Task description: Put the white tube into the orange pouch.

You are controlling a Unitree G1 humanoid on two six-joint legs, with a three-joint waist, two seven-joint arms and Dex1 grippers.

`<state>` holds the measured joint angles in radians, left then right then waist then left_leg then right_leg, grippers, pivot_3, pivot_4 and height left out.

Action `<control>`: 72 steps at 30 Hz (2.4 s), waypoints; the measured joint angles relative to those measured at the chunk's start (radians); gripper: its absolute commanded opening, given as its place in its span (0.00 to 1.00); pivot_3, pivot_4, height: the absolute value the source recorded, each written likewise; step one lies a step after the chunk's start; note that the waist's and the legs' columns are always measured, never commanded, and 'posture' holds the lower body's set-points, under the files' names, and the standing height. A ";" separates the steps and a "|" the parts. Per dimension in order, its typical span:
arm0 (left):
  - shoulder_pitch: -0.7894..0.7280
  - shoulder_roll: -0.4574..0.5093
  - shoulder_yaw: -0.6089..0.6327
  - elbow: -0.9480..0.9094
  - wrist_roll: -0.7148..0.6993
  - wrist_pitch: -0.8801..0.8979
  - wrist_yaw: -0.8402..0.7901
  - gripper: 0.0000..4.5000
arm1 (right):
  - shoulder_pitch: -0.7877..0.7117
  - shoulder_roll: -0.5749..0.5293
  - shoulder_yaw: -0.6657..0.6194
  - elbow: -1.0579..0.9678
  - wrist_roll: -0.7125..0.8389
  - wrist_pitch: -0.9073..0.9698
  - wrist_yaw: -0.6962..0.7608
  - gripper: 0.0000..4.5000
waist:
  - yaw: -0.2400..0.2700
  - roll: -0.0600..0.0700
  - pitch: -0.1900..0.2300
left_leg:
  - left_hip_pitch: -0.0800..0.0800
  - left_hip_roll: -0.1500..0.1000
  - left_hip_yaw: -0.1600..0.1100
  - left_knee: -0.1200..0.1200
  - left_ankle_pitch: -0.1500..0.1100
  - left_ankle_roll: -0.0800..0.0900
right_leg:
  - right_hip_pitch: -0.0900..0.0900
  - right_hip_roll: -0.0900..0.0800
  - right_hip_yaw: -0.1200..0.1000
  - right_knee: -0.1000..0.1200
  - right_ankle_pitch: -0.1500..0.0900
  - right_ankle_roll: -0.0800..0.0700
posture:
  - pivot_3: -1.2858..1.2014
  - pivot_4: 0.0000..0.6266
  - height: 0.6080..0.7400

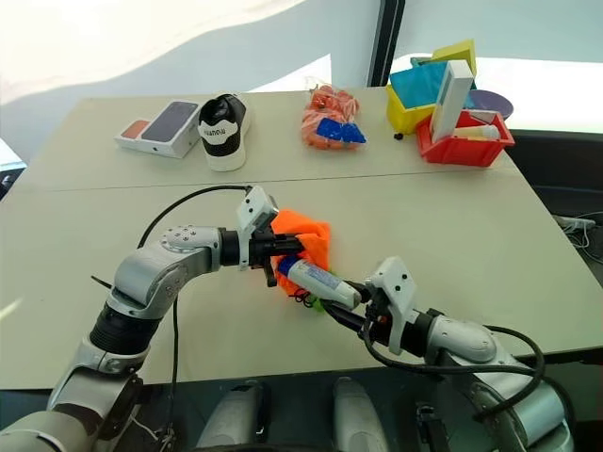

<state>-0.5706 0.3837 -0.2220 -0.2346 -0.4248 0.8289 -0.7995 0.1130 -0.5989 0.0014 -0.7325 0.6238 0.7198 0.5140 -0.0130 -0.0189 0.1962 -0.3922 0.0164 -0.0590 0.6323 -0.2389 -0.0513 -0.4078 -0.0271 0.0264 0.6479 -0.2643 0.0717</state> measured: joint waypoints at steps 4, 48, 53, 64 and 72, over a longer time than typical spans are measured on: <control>0.001 0.007 0.000 -0.030 -0.008 0.022 -0.004 0.00 | -0.041 0.033 0.040 0.040 -0.062 0.017 -0.072 0.34 | 0.000 0.000 0.000 | 0.000 0.000 0.000 0.000 0.000 0.000 | 0.000 0.000 0.000 0.000 0.000 0.000 | 0.52 0.24 1.00; 0.052 -0.040 0.037 -0.046 -0.044 0.053 0.111 0.00 | -0.476 0.298 0.264 0.334 -0.428 0.110 -0.346 0.34 | -0.005 0.000 0.000 | 0.000 0.000 0.000 -0.001 0.000 0.000 | -0.002 0.000 0.000 0.001 0.004 0.000 | 0.52 0.24 1.00; 0.073 -0.025 0.042 -0.048 -0.047 0.049 0.101 0.00 | -0.483 0.255 0.306 0.341 -0.475 0.073 -0.278 0.34 | -0.006 0.000 0.000 | 0.000 0.000 0.000 -0.001 0.000 0.000 | -0.002 0.000 0.000 0.001 0.004 0.000 | 0.52 0.24 1.00; 0.139 -0.041 0.119 -0.051 -0.087 0.056 0.140 0.00 | -0.428 0.232 0.296 0.292 -0.440 0.028 -0.120 0.98 | -0.005 0.000 0.000 | 0.000 0.000 -0.001 -0.001 0.000 0.000 | -0.002 0.000 0.000 0.001 0.004 0.000 | 0.52 0.24 1.00; 0.143 -0.070 0.180 -0.026 -0.136 0.079 0.183 0.00 | -0.337 0.161 0.147 0.147 -0.259 0.031 0.042 0.78 | -0.003 0.000 0.000 | 0.000 0.000 0.000 -0.001 0.000 0.000 | -0.001 0.000 -0.001 0.001 0.004 0.000 | 0.52 0.24 1.00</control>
<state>-0.4272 0.3135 -0.0417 -0.2604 -0.5604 0.9075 -0.6163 -0.2237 -0.4382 0.1483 -0.5859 0.3649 0.7505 0.5557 -0.0157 -0.0190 0.1960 -0.3920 0.0163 -0.0595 0.6315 -0.2389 -0.0513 -0.4084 -0.0274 0.0258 0.6487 -0.2606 0.0715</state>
